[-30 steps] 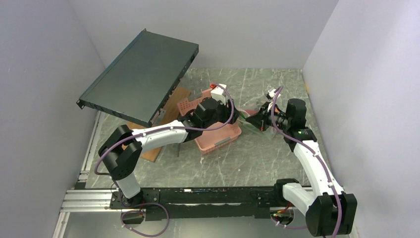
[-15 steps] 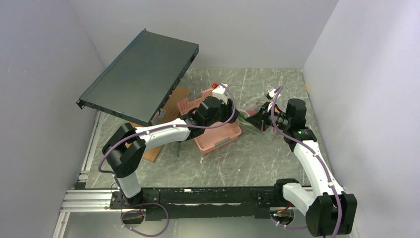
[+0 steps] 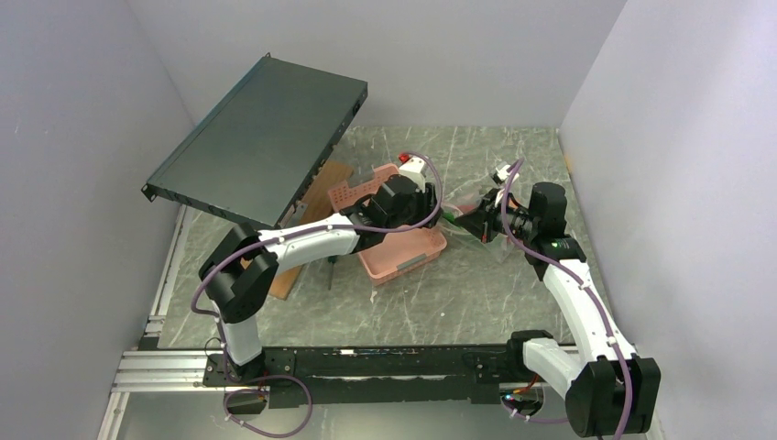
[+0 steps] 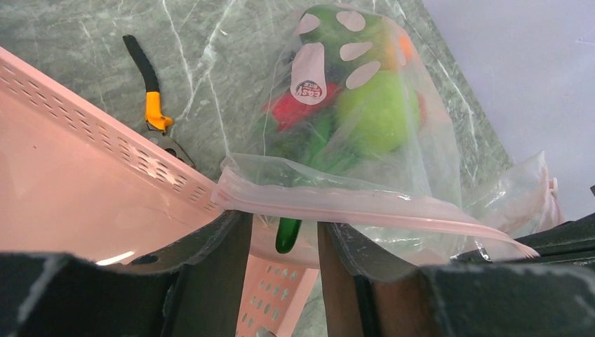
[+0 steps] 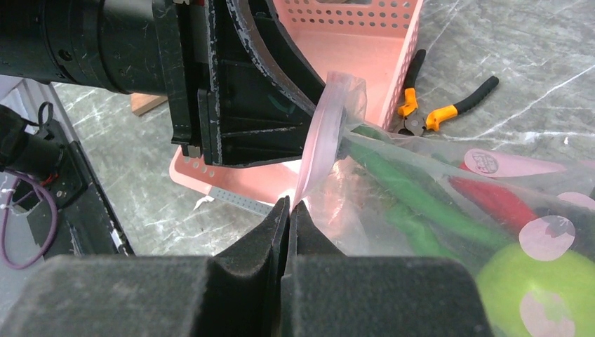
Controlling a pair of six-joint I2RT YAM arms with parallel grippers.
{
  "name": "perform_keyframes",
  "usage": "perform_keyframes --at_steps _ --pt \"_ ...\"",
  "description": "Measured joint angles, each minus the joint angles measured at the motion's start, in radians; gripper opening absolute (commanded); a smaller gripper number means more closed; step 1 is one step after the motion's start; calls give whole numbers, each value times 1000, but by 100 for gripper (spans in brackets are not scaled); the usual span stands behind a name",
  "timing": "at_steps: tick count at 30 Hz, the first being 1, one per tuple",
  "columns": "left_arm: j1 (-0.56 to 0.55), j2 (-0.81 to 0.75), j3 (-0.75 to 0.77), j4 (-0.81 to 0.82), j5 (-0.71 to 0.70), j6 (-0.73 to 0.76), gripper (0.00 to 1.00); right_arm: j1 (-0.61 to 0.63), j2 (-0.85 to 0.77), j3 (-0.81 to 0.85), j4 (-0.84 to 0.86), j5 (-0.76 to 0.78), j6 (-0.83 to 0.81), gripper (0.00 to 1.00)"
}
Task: Open the zip-top bag and remove the fake food
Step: Pick up the fake vegetable from the zipper food storage bag.
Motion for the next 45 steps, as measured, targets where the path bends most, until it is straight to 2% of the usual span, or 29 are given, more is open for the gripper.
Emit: perform_keyframes --at_steps 8,13,19,20,22,23,31,45 --pt "0 1 21 -52 8 0 44 0 1 0 0 0 -1 0" --pt "0 12 29 -61 7 0 39 0 2 0 -1 1 -3 0" --pt "1 16 33 -81 8 5 24 0 2 0 -3 1 -4 0" --pt "2 16 34 -85 8 6 19 0 2 0 -3 1 -5 0" --pt "3 16 34 -87 9 5 1 0 2 0 -3 2 -5 0" --pt "4 16 34 -87 12 9 0 0 2 0 -3 2 -6 0" --pt "5 7 30 -85 30 11 0 0 2 0 -3 11 -19 0" --pt "-27 -121 -20 -120 -7 18 0 0 2 0 -3 28 -49 0"
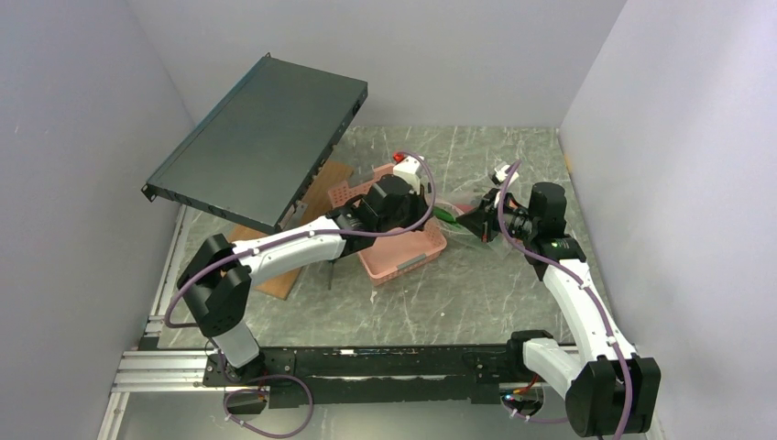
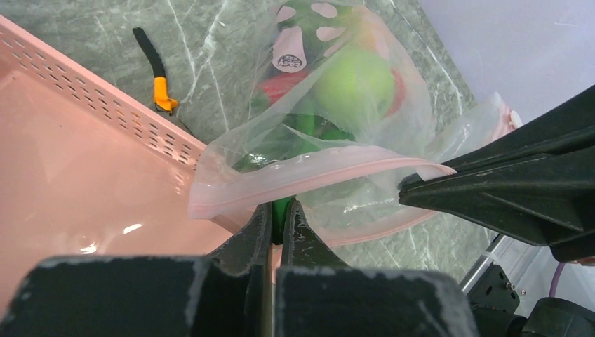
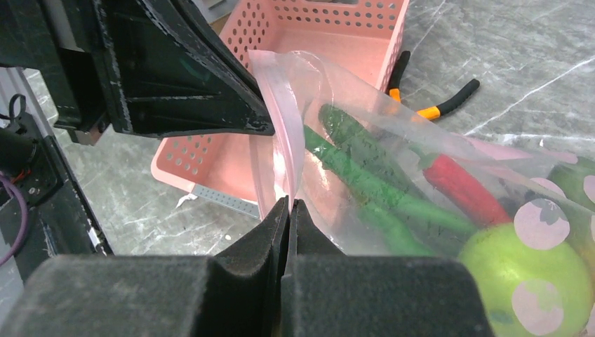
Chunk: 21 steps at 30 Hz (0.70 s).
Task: Open the zip-top bag and remove the fake food
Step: Pick up the fake vegetable from the zipper food storage bag.
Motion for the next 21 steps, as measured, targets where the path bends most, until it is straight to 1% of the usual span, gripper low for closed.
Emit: perform_keyframes --at_steps 8,15,21 --pt "-3 -27 -4 -48 -21 -23 0 8 0 0 0 -5 -15 0" --pt "-3 -27 10 -103 -7 -85 0 24 1 -6 -3 -30 -28 0" --pt "-3 -26 9 -105 11 -134 17 49 20 -7 -11 -30 -53 0"
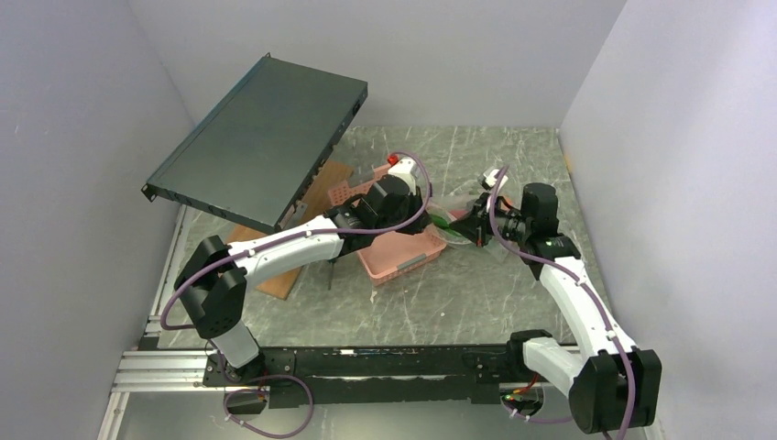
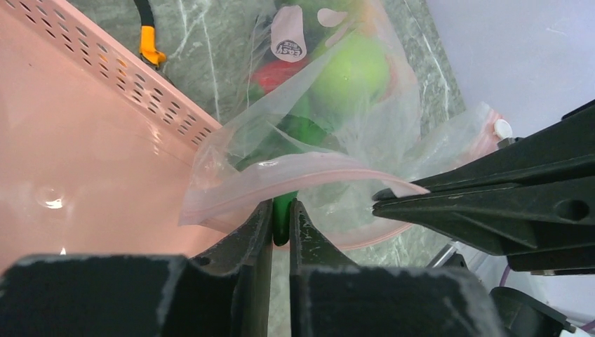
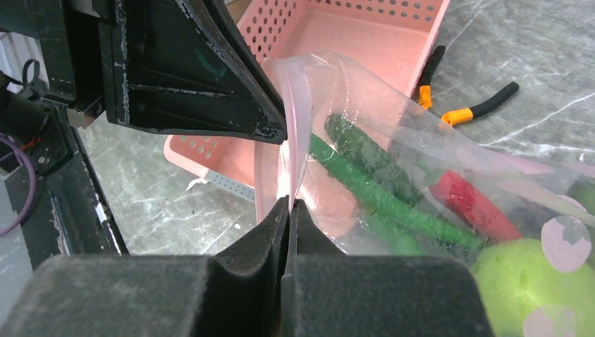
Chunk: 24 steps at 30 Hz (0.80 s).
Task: Open the zip-top bag and remove the fake food
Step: Pick up the fake vegetable from the zipper food storage bag.
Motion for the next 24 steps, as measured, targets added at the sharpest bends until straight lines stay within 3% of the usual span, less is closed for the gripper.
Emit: perform_keyframes --at_steps 7,12,14,19,24 --pt "0 6 -2 0 15 -28 30 23 13 0 -18 5 -23 0" --pt "0 20 -2 3 29 -42 33 23 13 0 -24 8 -30 0" --pt "0 23 -2 4 30 -43 28 23 13 0 -25 9 -31 0" --pt "0 25 -2 4 29 -48 1 23 13 0 -31 14 -33 0" --pt "0 25 -2 0 26 -36 0 23 15 0 -35 18 -34 0"
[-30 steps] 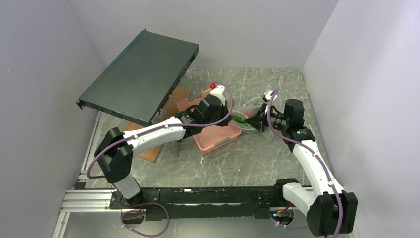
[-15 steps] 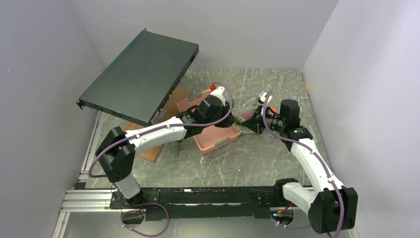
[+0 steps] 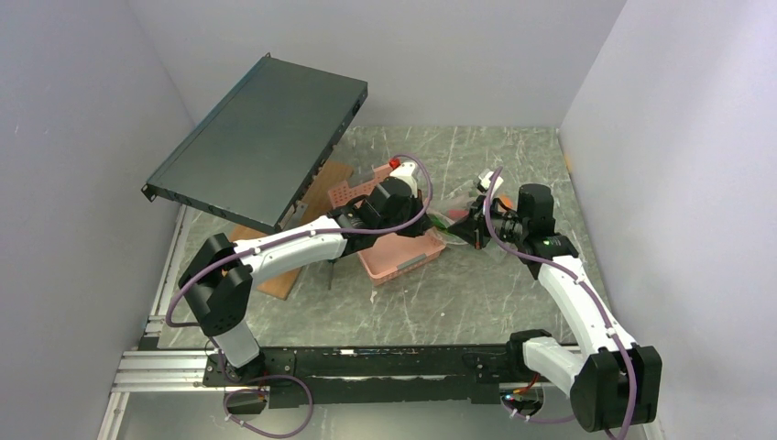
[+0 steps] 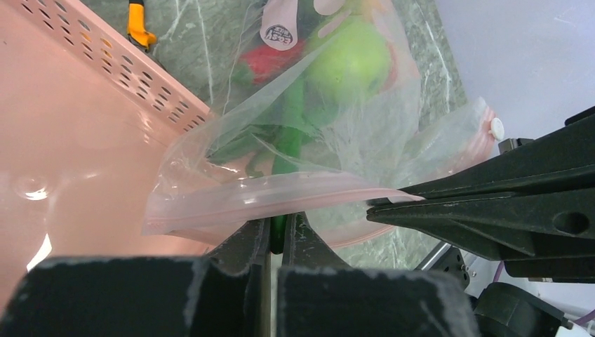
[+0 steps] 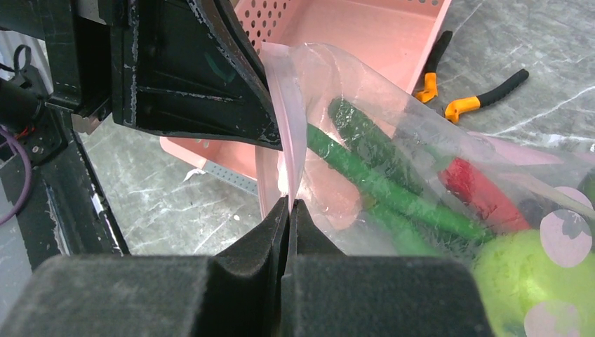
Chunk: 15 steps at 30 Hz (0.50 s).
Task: Open the zip-top bag and remove the fake food
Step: Pick up the fake vegetable from the zipper food storage bag.
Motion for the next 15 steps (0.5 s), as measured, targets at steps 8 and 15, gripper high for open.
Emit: perform_keyframes --at_steps 8,15 --pt "0 -36 -11 -21 -16 48 0 0 2 0 -3 51 -1 0" --pt "-1 -124 -38 -60 -34 75 0 1 4 0 -3 93 -8 0"
